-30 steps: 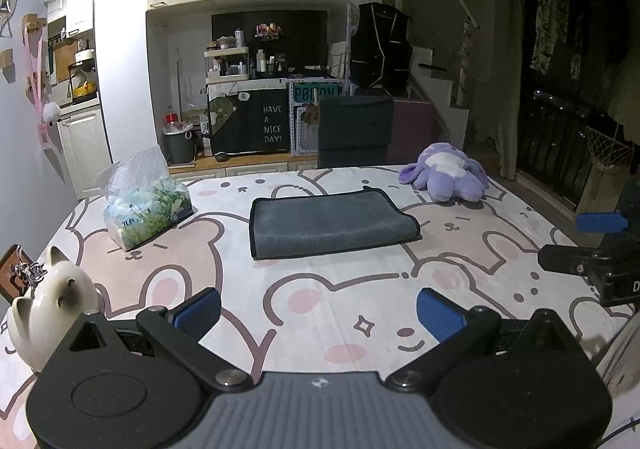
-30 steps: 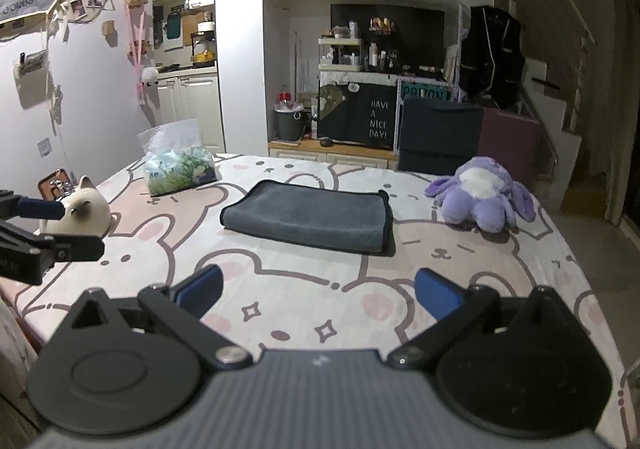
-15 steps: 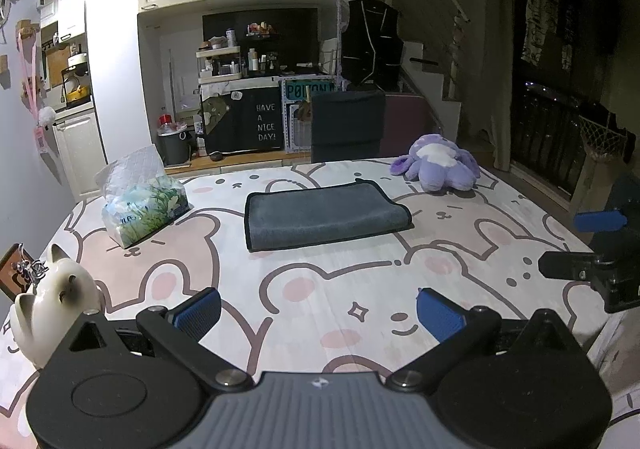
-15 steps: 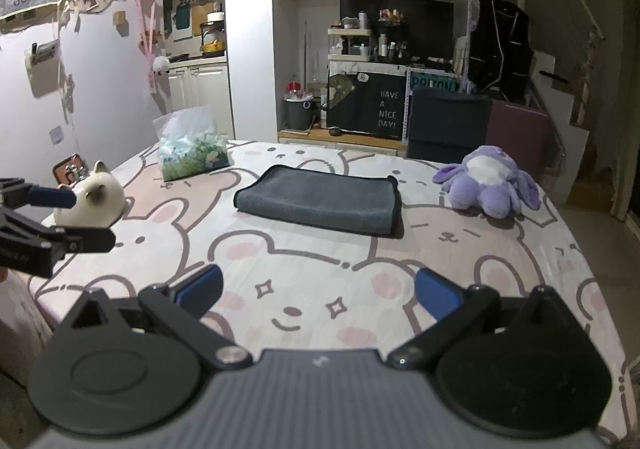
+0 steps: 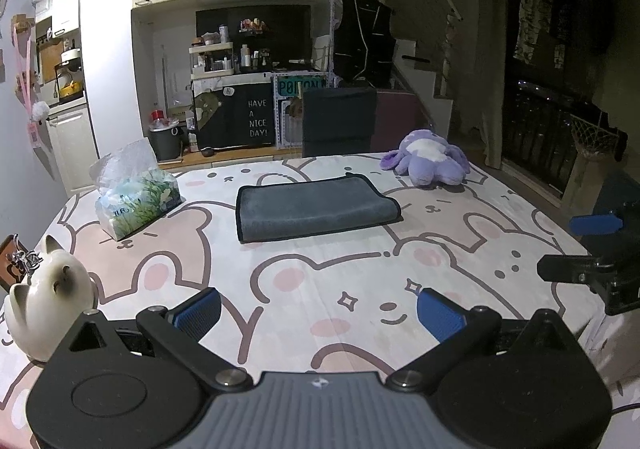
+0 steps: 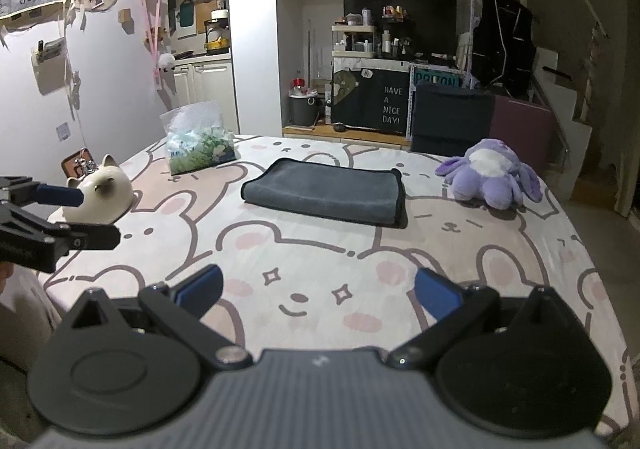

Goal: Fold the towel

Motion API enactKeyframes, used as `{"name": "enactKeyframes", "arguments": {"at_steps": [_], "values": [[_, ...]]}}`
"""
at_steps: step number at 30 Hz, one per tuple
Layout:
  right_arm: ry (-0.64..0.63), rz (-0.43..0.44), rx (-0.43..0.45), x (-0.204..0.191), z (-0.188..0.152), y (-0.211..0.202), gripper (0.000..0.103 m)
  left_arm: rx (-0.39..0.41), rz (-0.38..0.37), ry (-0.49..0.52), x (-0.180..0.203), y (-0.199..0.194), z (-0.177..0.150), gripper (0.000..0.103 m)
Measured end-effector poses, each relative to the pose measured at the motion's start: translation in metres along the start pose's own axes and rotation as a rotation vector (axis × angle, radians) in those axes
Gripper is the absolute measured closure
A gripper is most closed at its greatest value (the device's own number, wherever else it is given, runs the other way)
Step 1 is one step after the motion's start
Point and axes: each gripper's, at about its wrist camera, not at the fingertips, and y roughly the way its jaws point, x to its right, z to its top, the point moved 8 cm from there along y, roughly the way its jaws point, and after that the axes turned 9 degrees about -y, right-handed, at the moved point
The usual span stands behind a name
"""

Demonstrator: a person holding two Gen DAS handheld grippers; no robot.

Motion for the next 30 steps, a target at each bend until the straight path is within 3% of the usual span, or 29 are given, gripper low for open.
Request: {"name": "enactKeyframes", "arguments": {"at_steps": [30], "values": [[0.017,0.020,0.002,-0.0009,-0.0030,0.0003,0.000,0.000,0.001,-0.003,-0.0016,-0.0004,-0.0010,0.000]]}}
